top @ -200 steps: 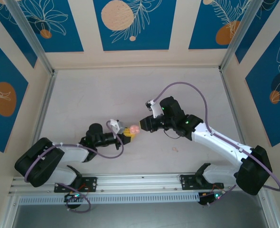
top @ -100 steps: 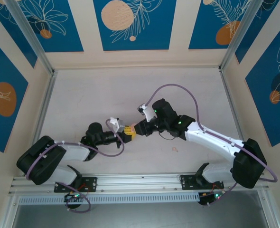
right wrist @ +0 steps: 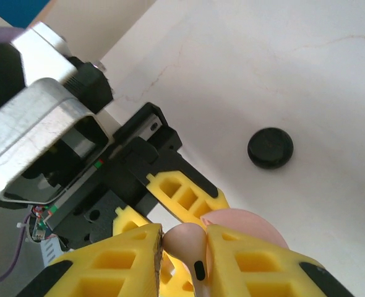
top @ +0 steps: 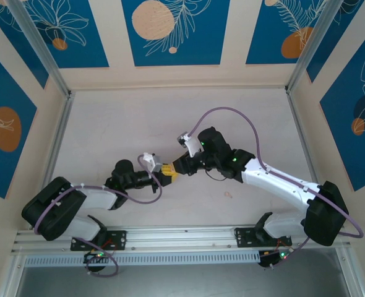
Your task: Insert the wireless bluetooth earbuds into the charging case
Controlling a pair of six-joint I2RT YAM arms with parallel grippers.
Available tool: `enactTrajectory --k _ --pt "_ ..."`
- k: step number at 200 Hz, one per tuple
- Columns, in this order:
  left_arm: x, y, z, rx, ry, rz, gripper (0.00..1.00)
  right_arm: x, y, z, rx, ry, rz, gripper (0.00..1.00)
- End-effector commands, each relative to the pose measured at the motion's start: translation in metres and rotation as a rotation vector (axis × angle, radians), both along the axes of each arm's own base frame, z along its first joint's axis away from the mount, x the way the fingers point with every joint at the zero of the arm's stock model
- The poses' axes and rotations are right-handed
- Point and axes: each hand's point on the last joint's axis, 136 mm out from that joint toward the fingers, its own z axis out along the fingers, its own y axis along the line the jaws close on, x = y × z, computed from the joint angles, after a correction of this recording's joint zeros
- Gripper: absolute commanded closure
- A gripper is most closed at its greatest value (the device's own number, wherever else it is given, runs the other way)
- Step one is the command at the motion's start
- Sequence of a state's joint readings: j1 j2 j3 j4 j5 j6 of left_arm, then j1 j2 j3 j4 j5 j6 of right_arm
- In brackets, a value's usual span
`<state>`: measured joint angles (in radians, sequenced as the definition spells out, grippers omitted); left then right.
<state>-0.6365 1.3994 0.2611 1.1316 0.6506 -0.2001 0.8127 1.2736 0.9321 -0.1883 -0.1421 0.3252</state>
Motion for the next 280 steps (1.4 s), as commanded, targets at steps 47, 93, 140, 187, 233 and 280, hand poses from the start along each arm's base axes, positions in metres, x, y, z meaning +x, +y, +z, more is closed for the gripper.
enactTrajectory --k 47,93,140,187,233,280 --pt "0.002 -0.009 0.033 -0.163 0.018 -0.029 0.88 0.002 0.003 0.005 0.013 -0.092 -0.009 0.75" --pt "0.000 -0.010 0.040 -0.176 0.014 -0.049 0.89 0.008 -0.002 0.002 -0.005 -0.136 -0.048 0.75" --pt "-0.002 -0.010 0.043 -0.183 0.012 -0.058 0.89 0.015 -0.002 0.008 0.009 -0.176 -0.070 0.75" --pt "0.004 -0.006 0.033 -0.164 0.015 0.003 0.88 0.011 -0.011 0.018 0.034 -0.109 -0.065 0.74" --pt "0.005 0.002 0.015 -0.108 -0.003 0.055 0.89 0.003 -0.058 -0.020 -0.079 0.177 -0.150 0.74" --pt "0.005 0.005 0.004 -0.052 -0.014 0.069 0.89 0.004 -0.089 -0.068 -0.212 0.419 -0.270 0.74"
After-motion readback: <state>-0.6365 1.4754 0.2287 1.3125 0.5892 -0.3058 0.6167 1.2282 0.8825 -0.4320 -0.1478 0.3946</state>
